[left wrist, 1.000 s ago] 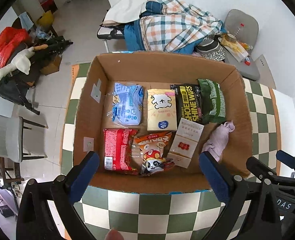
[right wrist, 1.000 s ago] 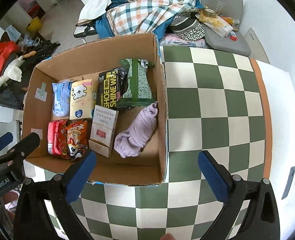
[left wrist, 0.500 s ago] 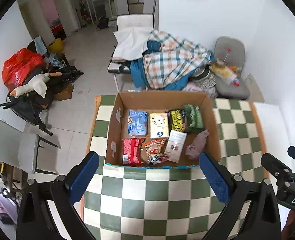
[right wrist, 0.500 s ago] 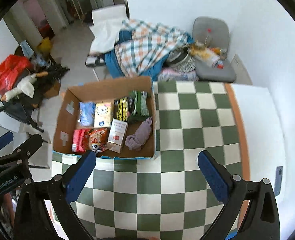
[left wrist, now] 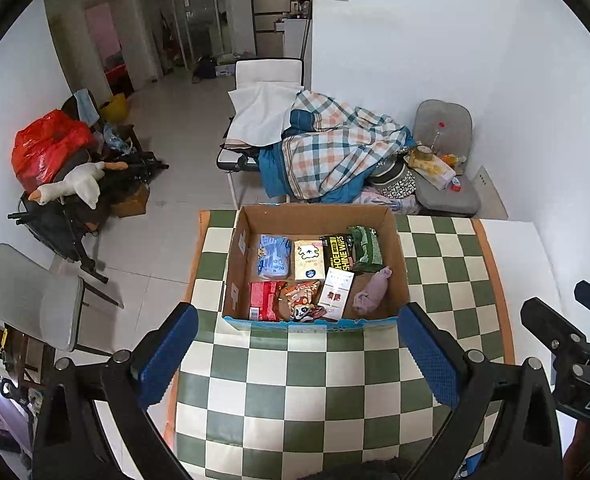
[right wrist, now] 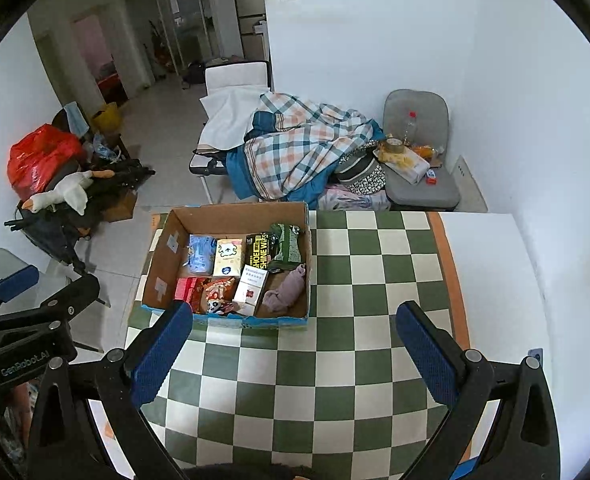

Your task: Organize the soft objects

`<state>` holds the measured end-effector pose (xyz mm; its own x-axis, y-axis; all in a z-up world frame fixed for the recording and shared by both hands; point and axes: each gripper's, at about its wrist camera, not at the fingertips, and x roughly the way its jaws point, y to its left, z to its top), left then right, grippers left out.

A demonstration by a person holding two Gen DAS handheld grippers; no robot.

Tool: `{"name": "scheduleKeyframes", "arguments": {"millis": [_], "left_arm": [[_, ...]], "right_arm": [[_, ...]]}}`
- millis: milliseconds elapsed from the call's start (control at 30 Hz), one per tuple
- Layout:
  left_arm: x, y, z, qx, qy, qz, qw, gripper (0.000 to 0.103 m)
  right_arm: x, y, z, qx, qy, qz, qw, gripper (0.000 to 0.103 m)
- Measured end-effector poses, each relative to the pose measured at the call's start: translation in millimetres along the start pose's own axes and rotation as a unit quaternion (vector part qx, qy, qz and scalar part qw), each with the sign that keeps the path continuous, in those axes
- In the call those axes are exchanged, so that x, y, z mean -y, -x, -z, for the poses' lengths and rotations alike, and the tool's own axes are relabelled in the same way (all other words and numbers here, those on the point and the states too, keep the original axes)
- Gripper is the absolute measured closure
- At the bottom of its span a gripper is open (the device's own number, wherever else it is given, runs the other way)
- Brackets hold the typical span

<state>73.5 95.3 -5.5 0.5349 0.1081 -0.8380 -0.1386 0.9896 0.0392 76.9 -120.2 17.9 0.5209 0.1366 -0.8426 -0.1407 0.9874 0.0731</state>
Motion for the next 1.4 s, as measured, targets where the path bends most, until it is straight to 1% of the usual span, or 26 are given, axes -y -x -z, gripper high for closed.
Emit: {"name": "scheduleKeyframes", "arguments": {"millis": [300, 500, 1400], "left_arm": [[-3.7, 15.5, 0.2, 0.011, 0.009, -0.007, 0.9999, 0.0], [-4.5, 14.6, 1.7, 0.007, 0.012, -0.002, 0.9999, 0.0], [-0.6, 13.9, 6.3, 0.009, 0.012, -0.009, 0.9998, 0.0]], "right_arm": [[2.7, 14.5, 0.4, 0.012, -0.003, 0.005, 1.0, 0.0], [2.7, 14.4, -0.3, 0.012, -0.003, 0.004, 1.0, 0.0], [-1.4, 20.4, -2.2, 0.014, -0.002, 0.009, 1.0, 0.0]]}}
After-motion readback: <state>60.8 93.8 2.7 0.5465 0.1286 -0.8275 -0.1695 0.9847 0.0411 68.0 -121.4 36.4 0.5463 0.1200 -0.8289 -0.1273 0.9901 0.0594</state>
